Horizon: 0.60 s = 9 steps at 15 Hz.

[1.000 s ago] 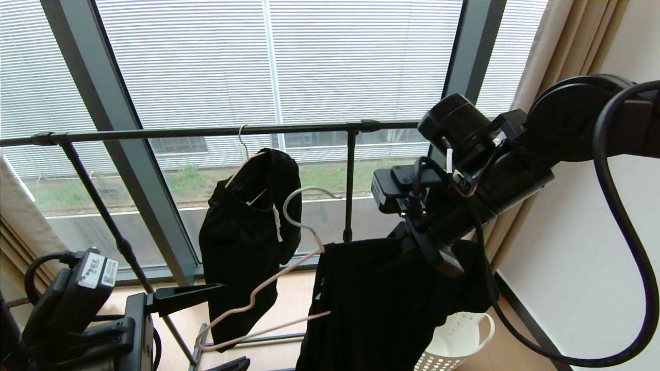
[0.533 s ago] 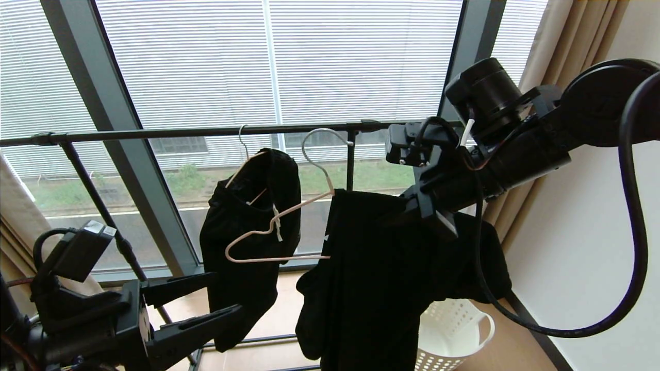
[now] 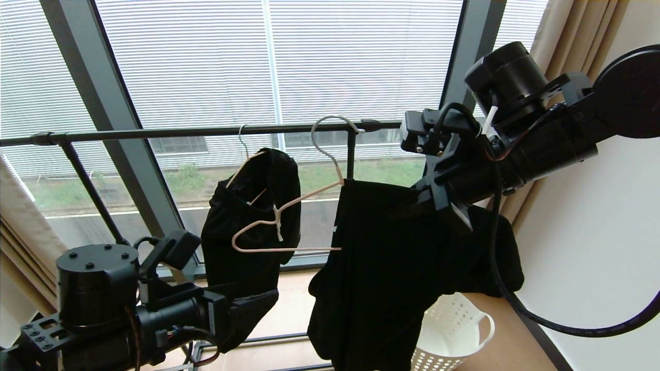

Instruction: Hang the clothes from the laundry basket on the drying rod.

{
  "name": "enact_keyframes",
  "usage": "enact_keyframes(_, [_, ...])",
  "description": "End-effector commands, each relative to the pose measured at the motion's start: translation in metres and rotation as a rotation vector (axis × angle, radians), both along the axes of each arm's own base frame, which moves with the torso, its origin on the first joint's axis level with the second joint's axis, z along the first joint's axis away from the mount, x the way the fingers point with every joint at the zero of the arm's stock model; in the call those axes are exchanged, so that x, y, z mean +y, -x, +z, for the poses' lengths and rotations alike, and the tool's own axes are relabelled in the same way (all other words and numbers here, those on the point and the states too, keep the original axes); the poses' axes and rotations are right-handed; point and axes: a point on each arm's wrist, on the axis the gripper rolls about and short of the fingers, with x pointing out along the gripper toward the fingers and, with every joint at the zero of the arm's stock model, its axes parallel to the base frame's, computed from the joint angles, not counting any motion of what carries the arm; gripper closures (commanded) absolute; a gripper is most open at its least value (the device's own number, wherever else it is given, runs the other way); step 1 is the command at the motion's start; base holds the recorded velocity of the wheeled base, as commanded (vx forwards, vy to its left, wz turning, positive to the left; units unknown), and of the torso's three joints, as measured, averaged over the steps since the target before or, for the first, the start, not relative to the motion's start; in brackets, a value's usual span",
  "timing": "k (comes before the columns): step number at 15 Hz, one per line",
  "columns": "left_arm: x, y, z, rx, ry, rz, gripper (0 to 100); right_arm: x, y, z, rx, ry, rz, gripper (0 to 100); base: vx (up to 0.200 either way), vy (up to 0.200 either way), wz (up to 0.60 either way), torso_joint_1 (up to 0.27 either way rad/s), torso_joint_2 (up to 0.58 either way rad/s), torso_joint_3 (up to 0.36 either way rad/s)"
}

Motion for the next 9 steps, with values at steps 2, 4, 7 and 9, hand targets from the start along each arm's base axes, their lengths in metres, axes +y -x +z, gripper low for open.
enact_keyframes(2, [-0.012,-0.002,-0.012,0.053,-0.015,-0.030,0,0.001,0.002,0.001,-0.003,-0.001,0.006,100,0.000,0.000,0.00,0.000,0.00,0.000])
enact_keyframes(4, [-0.016,-0.004,-0.012,0.059,-0.012,-0.035,0,0.004,0.004,0.001,-0.001,-0.001,0.016,100,0.000,0.000,0.00,0.000,0.00,0.000])
enact_keyframes(7, [-0.035,-0.013,-0.013,0.060,-0.014,0.005,0,0.011,0.008,-0.001,0.003,0.002,0.042,100,0.000,0.000,0.00,0.000,0.00,0.000])
enact_keyframes(9, [-0.039,-0.013,-0.016,0.064,-0.022,0.005,0,0.014,0.011,0.000,0.003,0.002,0.052,100,0.000,0.000,0.00,0.000,0.00,0.000])
